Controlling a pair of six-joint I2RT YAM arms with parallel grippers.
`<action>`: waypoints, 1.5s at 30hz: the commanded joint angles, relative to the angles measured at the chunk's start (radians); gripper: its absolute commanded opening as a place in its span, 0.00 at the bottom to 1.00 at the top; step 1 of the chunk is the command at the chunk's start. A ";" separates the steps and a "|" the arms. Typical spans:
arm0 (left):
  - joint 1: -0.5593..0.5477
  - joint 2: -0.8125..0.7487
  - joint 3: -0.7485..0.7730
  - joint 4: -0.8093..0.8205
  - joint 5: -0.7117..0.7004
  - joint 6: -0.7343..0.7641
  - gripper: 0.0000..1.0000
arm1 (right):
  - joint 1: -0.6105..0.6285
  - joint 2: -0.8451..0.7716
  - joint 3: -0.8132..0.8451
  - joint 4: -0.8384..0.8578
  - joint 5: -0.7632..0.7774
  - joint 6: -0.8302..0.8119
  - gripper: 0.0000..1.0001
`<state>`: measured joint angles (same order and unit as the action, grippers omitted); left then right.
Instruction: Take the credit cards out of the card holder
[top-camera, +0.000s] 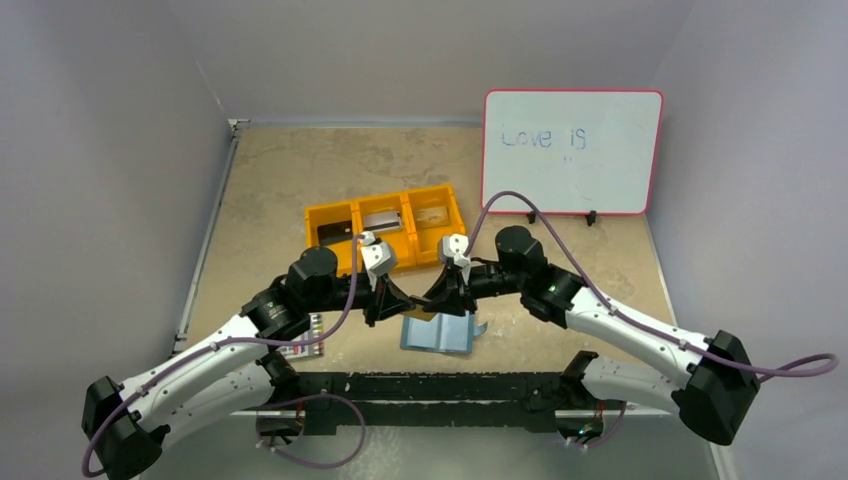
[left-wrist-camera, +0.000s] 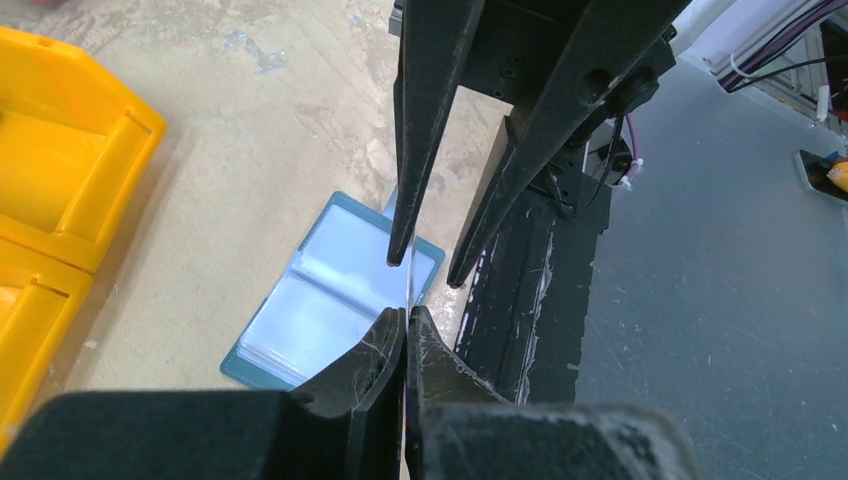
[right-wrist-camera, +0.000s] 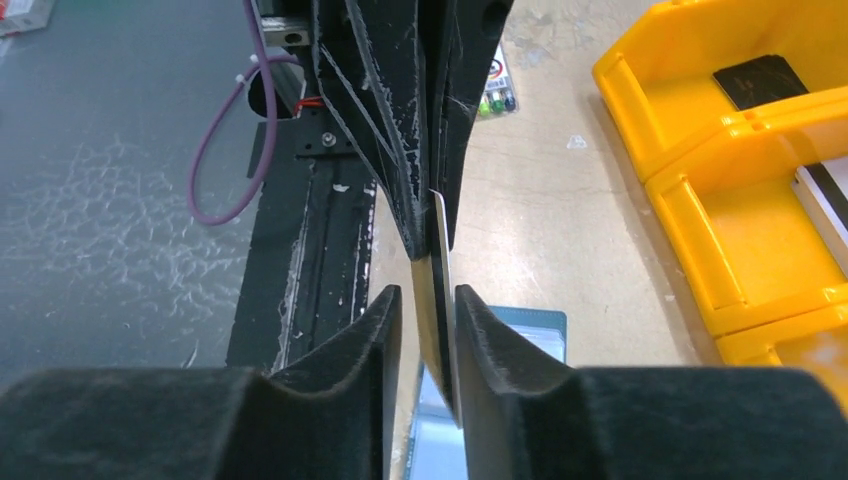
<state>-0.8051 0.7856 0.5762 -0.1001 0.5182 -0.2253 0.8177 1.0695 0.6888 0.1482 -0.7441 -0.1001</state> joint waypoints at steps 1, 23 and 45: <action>0.004 -0.016 0.024 0.013 -0.007 0.025 0.00 | 0.000 -0.023 0.023 0.059 -0.078 -0.011 0.24; 0.003 -0.040 0.004 -0.034 -0.045 0.069 0.00 | 0.000 0.038 0.061 0.011 -0.101 -0.029 0.00; 0.003 -0.216 0.088 -0.258 -1.107 -0.132 0.71 | -0.001 0.164 0.126 0.079 0.840 -0.296 0.00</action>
<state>-0.8051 0.6056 0.6266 -0.3206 -0.2989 -0.3035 0.8177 1.1576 0.7242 0.1509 -0.1318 -0.2581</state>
